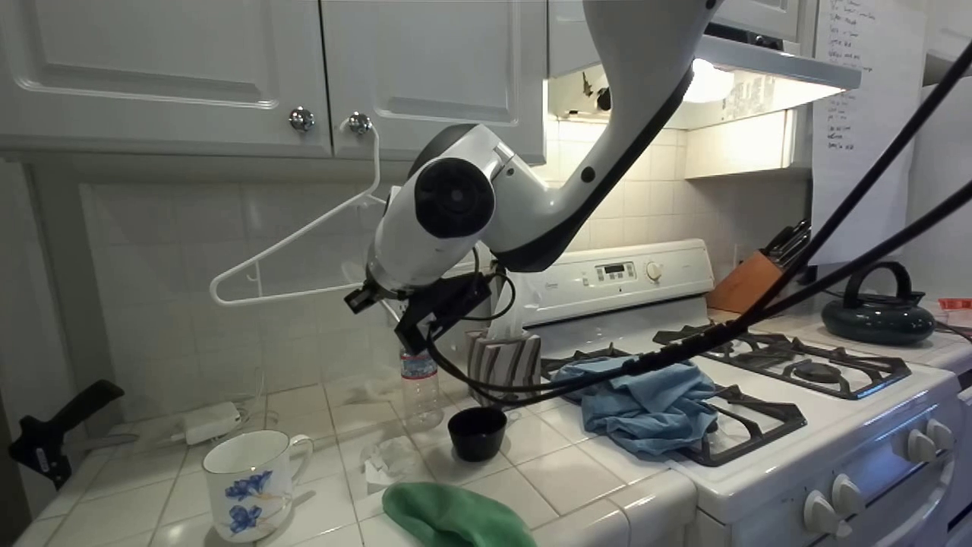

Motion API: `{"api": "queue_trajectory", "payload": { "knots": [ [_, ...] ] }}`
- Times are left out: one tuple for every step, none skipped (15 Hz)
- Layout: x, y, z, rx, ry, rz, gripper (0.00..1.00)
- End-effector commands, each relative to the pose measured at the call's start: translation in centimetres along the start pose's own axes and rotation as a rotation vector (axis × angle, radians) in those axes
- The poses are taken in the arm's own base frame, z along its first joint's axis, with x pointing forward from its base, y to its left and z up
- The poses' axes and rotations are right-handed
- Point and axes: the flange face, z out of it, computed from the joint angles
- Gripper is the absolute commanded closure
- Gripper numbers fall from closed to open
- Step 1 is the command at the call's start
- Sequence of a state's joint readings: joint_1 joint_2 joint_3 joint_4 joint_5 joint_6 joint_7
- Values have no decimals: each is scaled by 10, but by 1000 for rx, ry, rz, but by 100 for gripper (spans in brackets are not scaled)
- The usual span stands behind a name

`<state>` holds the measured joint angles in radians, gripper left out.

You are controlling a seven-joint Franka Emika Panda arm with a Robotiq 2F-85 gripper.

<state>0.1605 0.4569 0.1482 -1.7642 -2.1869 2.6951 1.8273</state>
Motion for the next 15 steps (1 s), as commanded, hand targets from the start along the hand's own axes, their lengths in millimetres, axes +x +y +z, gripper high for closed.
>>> {"api": "queue_trajectory", "payload": {
  "knots": [
    [3,6,0,-16,31,-20,98],
    [2,6,1,-19,33,-21,98],
    [1,7,3,-23,33,-23,98],
    [1,8,4,-25,34,-25,98],
    [0,9,4,-31,35,-23,98],
    [1,11,4,-39,37,-21,98],
    [1,13,4,-50,36,-17,98],
    [0,15,4,-64,34,-14,98],
    [0,18,4,-77,36,-9,98],
    [0,20,4,-91,39,-7,98],
    [-1,23,4,-102,42,-4,98],
    [-1,26,5,-112,45,-1,98],
    [-1,28,5,-119,46,3,98],
    [-2,30,6,-126,46,6,98],
    [-2,32,6,-132,46,8,98]
  ]
}}
